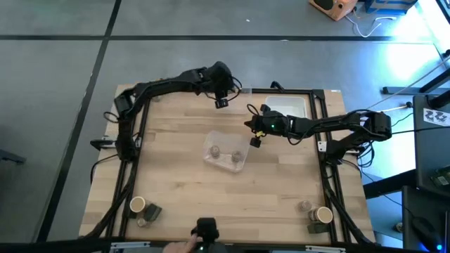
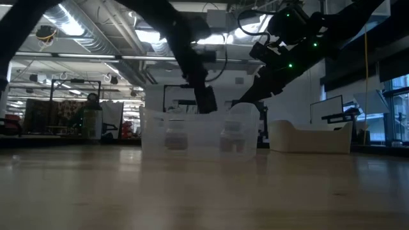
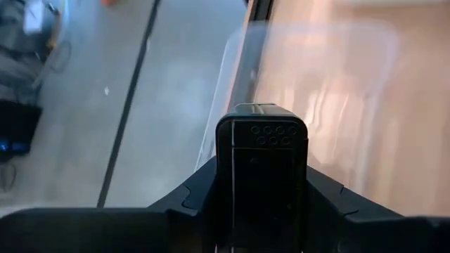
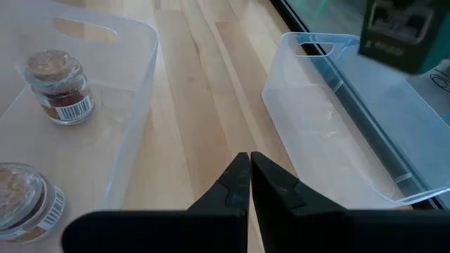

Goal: Sort spices by type
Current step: Put the top left black seasoning can into the top transparent bin, then put the middle black seasoning can into the top transparent bin

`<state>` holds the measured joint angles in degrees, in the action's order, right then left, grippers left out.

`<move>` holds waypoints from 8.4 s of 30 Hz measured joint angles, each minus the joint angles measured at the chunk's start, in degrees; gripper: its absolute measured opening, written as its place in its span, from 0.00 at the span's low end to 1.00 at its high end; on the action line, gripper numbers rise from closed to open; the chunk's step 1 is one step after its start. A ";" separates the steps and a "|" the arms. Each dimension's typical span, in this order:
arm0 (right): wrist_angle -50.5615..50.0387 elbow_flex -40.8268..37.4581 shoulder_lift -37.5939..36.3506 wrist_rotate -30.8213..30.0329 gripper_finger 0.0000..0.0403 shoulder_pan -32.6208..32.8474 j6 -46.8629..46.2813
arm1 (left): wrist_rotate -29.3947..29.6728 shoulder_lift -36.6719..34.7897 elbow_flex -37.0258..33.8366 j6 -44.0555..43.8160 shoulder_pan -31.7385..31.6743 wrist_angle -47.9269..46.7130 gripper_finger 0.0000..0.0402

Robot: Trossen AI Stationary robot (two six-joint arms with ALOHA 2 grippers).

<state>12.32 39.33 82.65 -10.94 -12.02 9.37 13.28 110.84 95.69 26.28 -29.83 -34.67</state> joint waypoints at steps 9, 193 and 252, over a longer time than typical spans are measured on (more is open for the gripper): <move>-0.17 0.00 0.00 0.02 0.04 0.00 0.00 | -1.72 6.96 1.17 1.34 -3.37 -2.83 0.32; 14.62 0.04 -2.82 1.55 0.04 8.25 0.11 | -20.75 -14.22 -20.47 -84.10 80.49 -34.52 0.14; 14.53 0.04 -2.82 1.52 0.04 8.25 0.15 | -4.09 -18.48 -17.72 -81.82 67.00 -46.54 0.04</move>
<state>26.85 39.38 79.83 -9.42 -3.77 9.52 9.19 92.36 77.97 -55.54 37.17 -81.21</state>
